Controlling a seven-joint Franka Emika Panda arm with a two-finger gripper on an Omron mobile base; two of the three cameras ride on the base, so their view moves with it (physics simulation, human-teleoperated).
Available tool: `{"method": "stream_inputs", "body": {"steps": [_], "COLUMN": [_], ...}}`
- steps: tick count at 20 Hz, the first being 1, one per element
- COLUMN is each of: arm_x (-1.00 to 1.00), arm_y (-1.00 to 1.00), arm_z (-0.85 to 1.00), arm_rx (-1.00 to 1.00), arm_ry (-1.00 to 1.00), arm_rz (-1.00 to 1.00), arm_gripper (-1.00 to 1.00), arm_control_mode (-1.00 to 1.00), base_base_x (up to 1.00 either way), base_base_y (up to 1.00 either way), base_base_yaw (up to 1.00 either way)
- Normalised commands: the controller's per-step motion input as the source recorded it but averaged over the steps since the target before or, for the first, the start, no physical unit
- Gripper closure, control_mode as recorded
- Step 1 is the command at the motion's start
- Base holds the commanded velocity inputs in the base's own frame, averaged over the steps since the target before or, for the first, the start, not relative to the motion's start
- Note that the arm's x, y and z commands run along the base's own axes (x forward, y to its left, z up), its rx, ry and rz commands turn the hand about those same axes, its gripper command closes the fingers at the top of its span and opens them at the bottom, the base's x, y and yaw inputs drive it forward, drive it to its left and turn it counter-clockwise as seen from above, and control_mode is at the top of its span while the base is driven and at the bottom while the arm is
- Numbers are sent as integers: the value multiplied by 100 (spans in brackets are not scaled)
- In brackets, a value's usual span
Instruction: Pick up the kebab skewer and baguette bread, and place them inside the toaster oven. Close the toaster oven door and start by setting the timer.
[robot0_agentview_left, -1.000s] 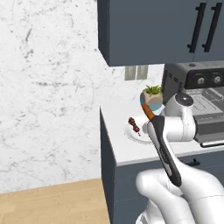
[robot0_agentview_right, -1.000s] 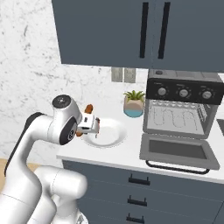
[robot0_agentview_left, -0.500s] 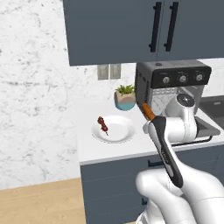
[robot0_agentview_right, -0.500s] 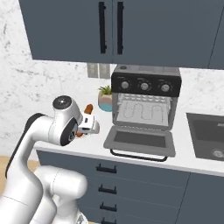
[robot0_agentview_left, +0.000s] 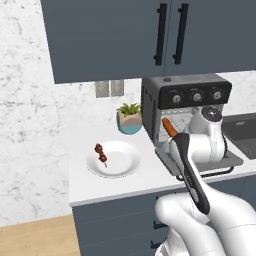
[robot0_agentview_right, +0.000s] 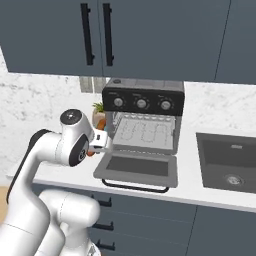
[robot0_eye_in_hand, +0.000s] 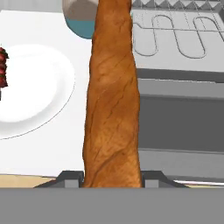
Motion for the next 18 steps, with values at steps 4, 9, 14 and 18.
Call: {"method": "stream_inputs", "body": {"steps": [4, 9, 14, 18], "arm_x": [0, 0, 0, 0], "arm_y": [0, 0, 0, 0], "arm_z": [0, 0, 0, 0], "arm_rx": [0, 0, 0, 0], "arm_ry": [0, 0, 0, 0], "arm_rz": [0, 0, 0, 0], "arm_gripper": [100, 100, 100, 100], "arm_control_mode": [100, 100, 100, 100], "base_base_x": [49, 48, 35, 32], "base_base_y": [-4, 0, 0, 0], "base_base_yaw": [-8, -9, -15, -19]}}
